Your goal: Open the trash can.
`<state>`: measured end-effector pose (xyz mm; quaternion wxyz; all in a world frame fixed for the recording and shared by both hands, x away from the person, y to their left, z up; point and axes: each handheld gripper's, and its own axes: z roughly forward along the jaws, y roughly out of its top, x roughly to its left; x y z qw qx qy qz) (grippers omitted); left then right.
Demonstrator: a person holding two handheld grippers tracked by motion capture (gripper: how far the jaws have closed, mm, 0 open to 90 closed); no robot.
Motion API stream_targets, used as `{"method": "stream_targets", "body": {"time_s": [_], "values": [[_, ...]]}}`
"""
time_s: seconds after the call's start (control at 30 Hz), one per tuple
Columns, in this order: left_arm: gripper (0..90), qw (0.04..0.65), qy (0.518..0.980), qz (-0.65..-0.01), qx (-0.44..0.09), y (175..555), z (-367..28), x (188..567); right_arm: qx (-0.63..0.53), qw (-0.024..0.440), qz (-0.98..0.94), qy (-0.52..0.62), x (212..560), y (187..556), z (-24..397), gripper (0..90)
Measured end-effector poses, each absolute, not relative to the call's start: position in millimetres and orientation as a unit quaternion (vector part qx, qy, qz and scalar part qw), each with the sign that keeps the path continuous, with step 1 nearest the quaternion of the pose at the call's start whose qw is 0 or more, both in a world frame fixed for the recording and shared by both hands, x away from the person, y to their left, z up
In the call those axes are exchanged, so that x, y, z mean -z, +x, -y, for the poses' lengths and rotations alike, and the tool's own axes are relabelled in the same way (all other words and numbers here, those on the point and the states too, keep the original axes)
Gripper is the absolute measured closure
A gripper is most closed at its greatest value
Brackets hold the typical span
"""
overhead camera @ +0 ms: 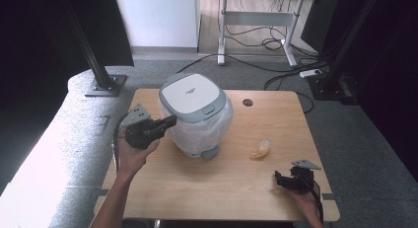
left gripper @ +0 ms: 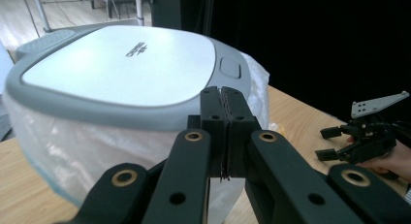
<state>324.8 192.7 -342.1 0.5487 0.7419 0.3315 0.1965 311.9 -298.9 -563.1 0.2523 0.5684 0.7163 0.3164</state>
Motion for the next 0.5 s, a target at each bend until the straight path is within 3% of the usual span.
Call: {"method": "stream_targets", "body": {"time_s": [0.5], "values": [[88.9, 0.549, 0.749, -0.319, -0.188, 345.1, -164.5, 333.4, -0.316, 0.251, -0.716, 0.569, 562.9, 311.8, 298.7, 13.1]]}}
